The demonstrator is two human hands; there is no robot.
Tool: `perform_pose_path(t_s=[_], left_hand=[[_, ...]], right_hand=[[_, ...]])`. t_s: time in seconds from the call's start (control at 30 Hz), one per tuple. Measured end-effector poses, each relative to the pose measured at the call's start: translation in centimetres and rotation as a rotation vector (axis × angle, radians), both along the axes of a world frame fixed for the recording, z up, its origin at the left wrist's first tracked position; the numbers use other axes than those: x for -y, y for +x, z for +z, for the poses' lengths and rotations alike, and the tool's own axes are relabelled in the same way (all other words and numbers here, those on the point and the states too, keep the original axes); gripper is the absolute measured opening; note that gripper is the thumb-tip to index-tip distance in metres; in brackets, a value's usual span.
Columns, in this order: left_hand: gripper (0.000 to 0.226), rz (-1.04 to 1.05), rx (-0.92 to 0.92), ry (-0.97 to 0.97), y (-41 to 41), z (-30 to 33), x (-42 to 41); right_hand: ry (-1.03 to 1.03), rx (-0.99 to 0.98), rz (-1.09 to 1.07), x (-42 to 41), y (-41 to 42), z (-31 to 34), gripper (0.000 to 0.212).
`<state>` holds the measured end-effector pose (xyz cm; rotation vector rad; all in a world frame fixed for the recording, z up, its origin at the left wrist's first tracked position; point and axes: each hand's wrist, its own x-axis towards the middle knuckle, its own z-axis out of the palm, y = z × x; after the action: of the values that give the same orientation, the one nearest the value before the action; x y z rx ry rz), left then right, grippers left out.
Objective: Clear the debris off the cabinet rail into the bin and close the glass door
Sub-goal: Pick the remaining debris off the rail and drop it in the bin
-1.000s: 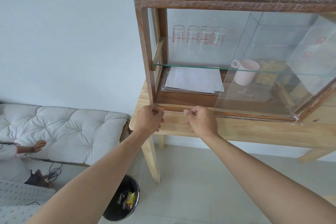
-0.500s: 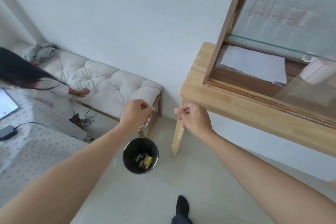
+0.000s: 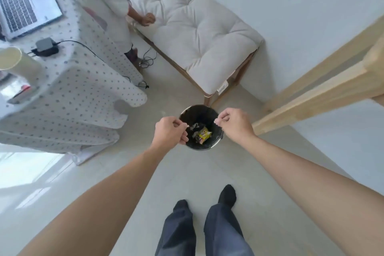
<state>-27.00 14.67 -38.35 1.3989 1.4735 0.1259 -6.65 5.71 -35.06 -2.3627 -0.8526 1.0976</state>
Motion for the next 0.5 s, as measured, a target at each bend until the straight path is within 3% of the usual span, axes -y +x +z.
perform_pose_path(t_s=[0.2, 0.27, 0.37, 0.5], left_hand=[[0.016, 0.043, -0.032, -0.011, 0.8, -12.4, -0.6], [0.018, 0.019, -0.058, -0.01, 1.7, -15.3, -1.2], [0.041, -0.129, -0.118, -0.081, 3.3, -17.7, -2.1], [0.06, -0.261, -0.239, -0.092, 4.3, -18.4, -2.6]], right_hand=[[-0.065, -0.102, 0.024, -3.4, 0.4, -13.6, 0.01], [-0.104, -0.109, 0.071, -4.3, 0.7, -17.1, 0.026], [-0.205, -0.13, 0.163, -5.0, 1.2, -20.1, 0.067], [-0.256, -0.121, 0.214, -4.7, 1.6, -21.5, 0.075]])
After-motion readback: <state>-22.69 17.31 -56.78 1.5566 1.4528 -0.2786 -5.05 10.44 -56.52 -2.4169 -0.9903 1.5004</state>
